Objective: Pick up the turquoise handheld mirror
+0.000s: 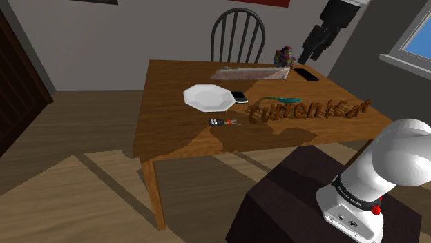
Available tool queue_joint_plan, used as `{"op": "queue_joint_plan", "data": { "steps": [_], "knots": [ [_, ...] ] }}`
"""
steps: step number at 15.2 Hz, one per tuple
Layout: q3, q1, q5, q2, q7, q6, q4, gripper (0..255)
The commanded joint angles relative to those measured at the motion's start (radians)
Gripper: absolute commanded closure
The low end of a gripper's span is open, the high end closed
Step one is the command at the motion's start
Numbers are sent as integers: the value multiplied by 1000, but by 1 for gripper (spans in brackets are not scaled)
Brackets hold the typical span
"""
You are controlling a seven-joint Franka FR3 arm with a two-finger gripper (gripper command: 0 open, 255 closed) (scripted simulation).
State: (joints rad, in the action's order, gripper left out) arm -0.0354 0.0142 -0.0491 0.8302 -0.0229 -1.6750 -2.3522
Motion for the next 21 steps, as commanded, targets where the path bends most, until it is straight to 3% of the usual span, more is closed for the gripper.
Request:
{"op": "queue_joint_plan", "data": {
  "steps": [1,9,16,21],
  "knots": [
    [0,0,0,0,0,0,0,0],
    [2,-100,18,-67,-131,-306,-198,0],
    [2,-195,38,-202,-252,-591,-315,0],
    [0,-197,38,-230,-256,-663,-357,0]
  ]
}}
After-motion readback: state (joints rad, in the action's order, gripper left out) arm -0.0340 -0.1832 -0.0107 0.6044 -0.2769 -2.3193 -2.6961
